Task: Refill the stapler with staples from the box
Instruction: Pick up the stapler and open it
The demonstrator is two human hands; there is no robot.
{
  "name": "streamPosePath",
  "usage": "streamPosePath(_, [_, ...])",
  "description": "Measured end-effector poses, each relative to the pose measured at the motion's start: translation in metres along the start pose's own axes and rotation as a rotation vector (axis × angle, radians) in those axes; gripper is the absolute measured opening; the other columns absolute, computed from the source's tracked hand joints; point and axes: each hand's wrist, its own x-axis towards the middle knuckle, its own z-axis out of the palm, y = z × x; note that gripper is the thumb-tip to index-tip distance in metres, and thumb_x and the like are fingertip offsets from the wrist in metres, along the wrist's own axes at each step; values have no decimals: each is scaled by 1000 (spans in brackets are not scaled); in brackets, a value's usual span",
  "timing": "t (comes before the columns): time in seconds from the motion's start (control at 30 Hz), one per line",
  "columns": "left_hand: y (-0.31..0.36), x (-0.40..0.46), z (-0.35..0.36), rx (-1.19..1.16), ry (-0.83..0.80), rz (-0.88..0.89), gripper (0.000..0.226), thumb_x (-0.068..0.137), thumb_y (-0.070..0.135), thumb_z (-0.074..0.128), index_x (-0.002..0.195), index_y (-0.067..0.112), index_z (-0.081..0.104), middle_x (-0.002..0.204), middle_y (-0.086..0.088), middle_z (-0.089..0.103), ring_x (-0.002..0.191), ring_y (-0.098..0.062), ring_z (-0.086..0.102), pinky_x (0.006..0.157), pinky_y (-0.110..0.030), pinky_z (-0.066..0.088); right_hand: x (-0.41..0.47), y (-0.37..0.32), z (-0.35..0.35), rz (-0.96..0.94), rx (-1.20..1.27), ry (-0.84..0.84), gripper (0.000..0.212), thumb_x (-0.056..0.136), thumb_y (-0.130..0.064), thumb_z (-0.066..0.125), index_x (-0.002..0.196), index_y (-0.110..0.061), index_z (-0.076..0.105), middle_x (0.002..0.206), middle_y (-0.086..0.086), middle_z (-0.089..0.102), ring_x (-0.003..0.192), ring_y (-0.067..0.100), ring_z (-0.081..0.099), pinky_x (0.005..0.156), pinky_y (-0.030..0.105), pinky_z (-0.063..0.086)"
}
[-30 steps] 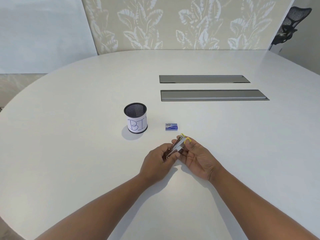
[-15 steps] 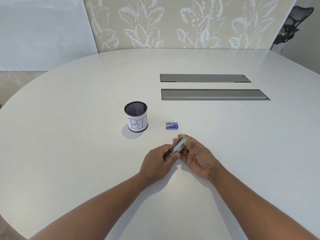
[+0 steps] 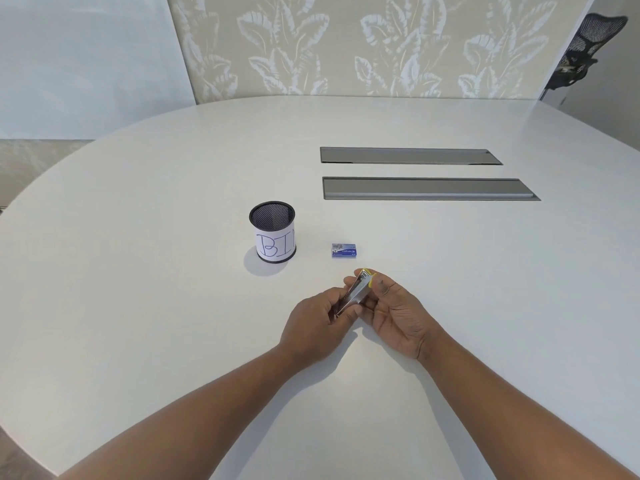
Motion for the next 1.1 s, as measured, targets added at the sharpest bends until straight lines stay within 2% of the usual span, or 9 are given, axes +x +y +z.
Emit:
streamPosePath(0.1, [2,-1,0,-10,-9,-3,21,91,53,59,100,35,66,64,12,57,60,-5,51,59,-24,41,1,-1,0,42,38,51,46,88,-43,69,113,-5,62,116,21,69,105,36,68,84,41,61])
streamPosePath(0.17, [3,-1,-1,-46,8,-21,26,91,57,57,92,32,64,66,7,61,60,-8,53,60,-29,44,2,-2,3,84,133,106,43,92,-48,61,103,-7,60,97,17,68,93,33,67,82,42,60])
streamPosePath(0.27, [4,-3,-2,-110,54,-52,37,92,62,49,82,27,55,67,0,63,64,-18,59,64,-42,51,4,-7,11,118,79,200,50,90,-63,56,94,-13,56,73,5,57,59,20,54,60,32,55])
streamPosePath(0.37, [5,-5,-3,-144,80,-82,41,92,65,44,81,25,52,70,-1,64,68,-23,63,68,-50,53,3,-8,15,189,-15,221,58,89,-74,47,91,-16,53,65,-1,43,44,10,33,37,19,30])
streamPosePath(0.5, [7,-5,-4,-146,76,-82,39,93,62,44,83,26,53,70,-1,64,67,-24,63,68,-51,53,3,-10,20,274,-106,203,66,87,-78,43,93,-14,57,62,-2,38,42,9,30,37,17,21])
streamPosePath(0.77, [7,-6,-6,-132,63,-80,44,94,64,38,83,25,54,70,-2,64,68,-23,62,68,-49,52,1,-11,28,275,-286,239,59,89,-73,50,75,-16,59,57,-3,39,43,10,27,39,20,18])
streamPosePath(0.83, [6,-5,-5,-126,59,-92,38,95,58,38,83,25,53,71,1,64,70,-20,60,68,-47,51,0,-9,29,270,-318,223,62,90,-73,49,68,-16,61,56,-2,40,43,10,27,40,21,18])
streamPosePath(0.93, [4,-4,-3,-110,51,-108,21,98,39,41,85,28,54,74,6,64,73,-16,59,71,-42,50,-1,-9,30,263,-371,197,58,90,-72,48,80,-16,60,58,-2,41,43,11,27,41,21,16])
streamPosePath(1.1, [4,-2,-3,-76,43,-129,17,99,27,44,92,30,59,71,7,64,70,-11,57,70,-35,48,-1,-8,27,265,-347,204,59,90,-73,47,84,-16,60,60,-2,40,43,11,26,39,20,18])
